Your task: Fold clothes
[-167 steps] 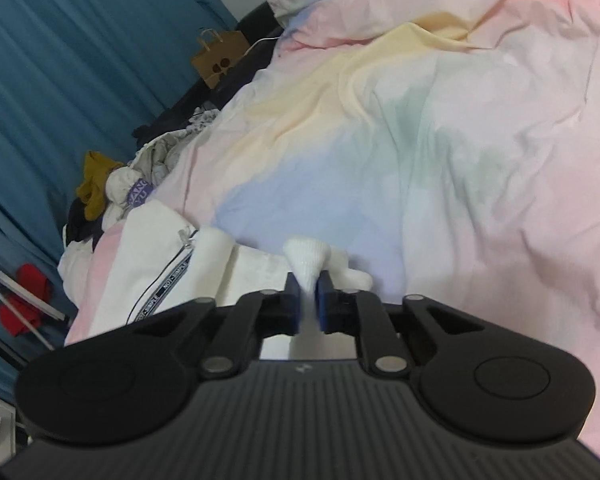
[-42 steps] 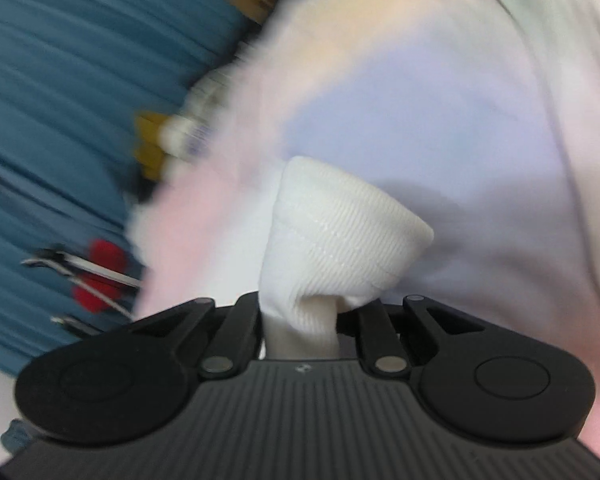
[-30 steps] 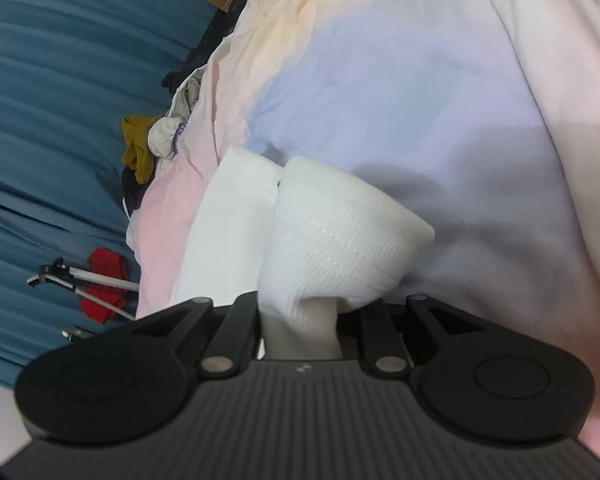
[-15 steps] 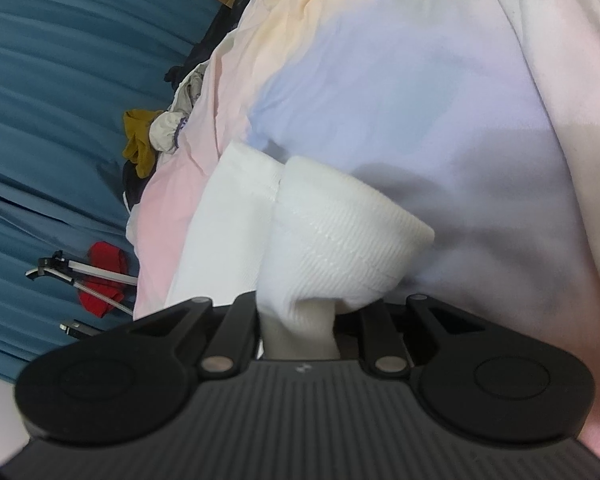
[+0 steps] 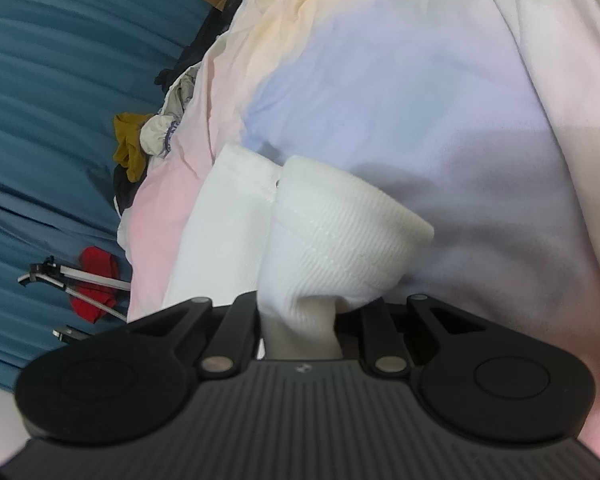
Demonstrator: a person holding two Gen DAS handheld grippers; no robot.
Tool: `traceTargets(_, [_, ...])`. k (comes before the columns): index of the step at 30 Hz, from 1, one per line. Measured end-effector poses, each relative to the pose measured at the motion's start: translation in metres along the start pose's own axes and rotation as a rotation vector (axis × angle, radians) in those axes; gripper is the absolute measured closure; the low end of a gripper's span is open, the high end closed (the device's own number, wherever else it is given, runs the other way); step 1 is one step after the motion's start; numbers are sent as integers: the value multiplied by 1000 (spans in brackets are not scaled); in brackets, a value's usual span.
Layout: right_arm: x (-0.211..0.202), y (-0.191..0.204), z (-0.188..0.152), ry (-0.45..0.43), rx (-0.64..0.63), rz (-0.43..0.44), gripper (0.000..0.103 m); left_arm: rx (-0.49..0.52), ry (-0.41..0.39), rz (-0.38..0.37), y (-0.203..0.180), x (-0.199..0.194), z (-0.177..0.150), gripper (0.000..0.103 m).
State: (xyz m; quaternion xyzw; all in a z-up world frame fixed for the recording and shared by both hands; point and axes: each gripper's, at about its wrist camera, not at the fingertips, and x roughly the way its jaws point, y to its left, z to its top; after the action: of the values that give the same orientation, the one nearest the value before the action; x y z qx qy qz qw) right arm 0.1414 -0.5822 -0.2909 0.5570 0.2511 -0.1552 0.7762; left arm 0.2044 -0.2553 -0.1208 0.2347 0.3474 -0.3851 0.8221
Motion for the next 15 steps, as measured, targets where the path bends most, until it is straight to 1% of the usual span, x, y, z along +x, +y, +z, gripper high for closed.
traceTargets(3, [-1,2,-2,-13,-2,-11,87,47,5,-53,-3,44,27,20])
traceTargets(5, [-1,3,-4,-25,-2,-19,87,51,17,-80,-4,75,40,21])
traceTargets(6, [-2,3,-5,-31,-2,-23,87,52,23,-94,-5,90,47,26])
traceTargets(7, [-2,4,-6,-37,-1,-27,87,38,45,-113,-6,106,53,37])
traceTargets(8, [-2,4,-7,-43,-1,-31,87,22,69,-134,-8,121,58,44])
traceTargets(9, [-3,5,-8,-49,-1,-35,87,7,68,-135,-9,127,61,57])
traceTargets(10, [-3,5,-8,-55,-1,-39,86,-7,63,-134,-9,131,65,76])
traceTargets(11, [-3,6,-9,-61,-1,-43,85,-9,53,-117,-11,131,67,89])
traceTargets(12, [-4,6,-10,-66,-1,-47,85,-10,42,-97,-13,130,69,96])
traceTargets(13, [-4,7,-11,-72,-1,-51,85,-5,33,-83,-13,126,71,98])
traceTargets(14, [-4,8,-12,-76,-2,-54,84,0,24,-69,-13,121,73,99])
traceTargets(15, [-5,9,-12,-74,-6,-55,84,-4,-1,-55,-11,112,77,99])
